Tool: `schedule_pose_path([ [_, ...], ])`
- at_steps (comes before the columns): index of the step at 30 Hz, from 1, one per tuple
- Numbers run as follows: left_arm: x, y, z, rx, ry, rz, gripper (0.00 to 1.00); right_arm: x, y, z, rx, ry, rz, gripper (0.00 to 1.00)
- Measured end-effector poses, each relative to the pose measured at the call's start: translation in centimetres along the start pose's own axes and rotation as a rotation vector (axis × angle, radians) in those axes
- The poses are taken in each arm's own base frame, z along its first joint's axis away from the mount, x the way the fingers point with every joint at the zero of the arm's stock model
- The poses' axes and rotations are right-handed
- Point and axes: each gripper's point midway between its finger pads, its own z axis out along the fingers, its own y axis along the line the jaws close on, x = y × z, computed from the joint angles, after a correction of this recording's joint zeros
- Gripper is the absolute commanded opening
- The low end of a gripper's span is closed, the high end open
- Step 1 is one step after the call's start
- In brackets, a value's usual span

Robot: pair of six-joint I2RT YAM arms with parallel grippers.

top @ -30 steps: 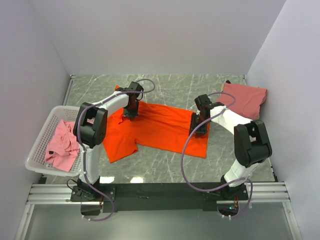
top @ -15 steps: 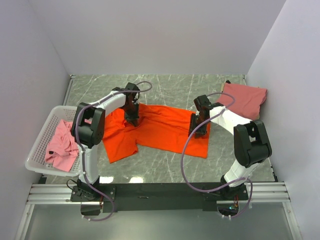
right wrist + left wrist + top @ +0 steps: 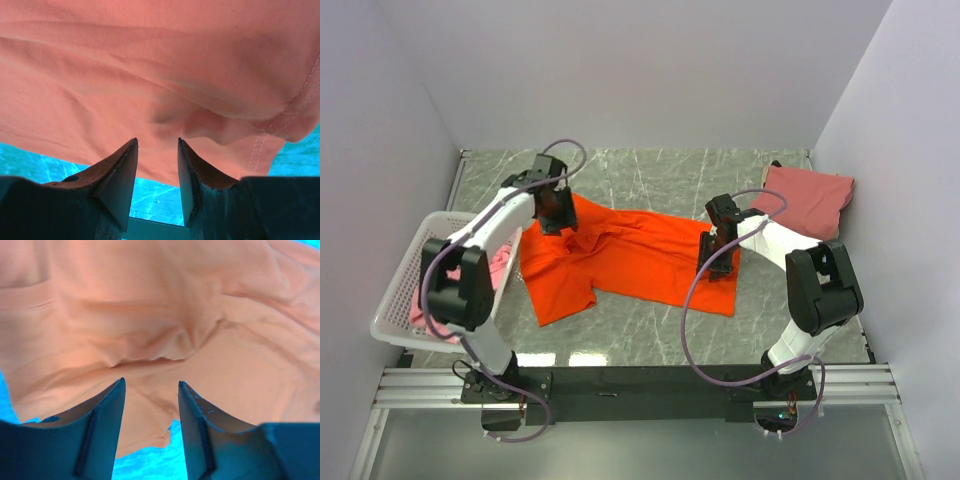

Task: Fold and stack the t-shirts
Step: Fold the tshirt

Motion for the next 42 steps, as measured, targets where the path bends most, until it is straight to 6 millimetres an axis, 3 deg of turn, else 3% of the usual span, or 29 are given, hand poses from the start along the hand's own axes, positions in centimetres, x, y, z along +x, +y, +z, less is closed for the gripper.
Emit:
schedule_pose_path([
  [3, 0.1, 1.9, -0.6, -0.032, -0.046, -0.057, 0.51, 0.0, 0.1, 0.0, 0.000, 0.001, -0.002, 0.45],
  [10, 3.0, 5.9, 1.9, -0.122, -0.014, -0.150, 0.46, 0.1, 0.1, 0.0, 0.000, 0.001, -0.003, 0.45],
  [19, 1.2, 6.3, 3.7, -0.133, -0.085, -0.164, 0.39, 0.4, 0.1, 0.1, 0.001, 0.006, -0.010, 0.44],
  [33, 1.7, 7.8, 6.6, -0.181, -0.053, -0.164, 0.39, 0.7, -0.1, 0.2, 0.004, 0.013, -0.010, 0.44],
  [42, 0.9, 8.0, 7.0, -0.198, -0.070, -0.150, 0.23, 0.7, -0.1, 0.2, 0.005, 0.013, -0.011, 0.44],
])
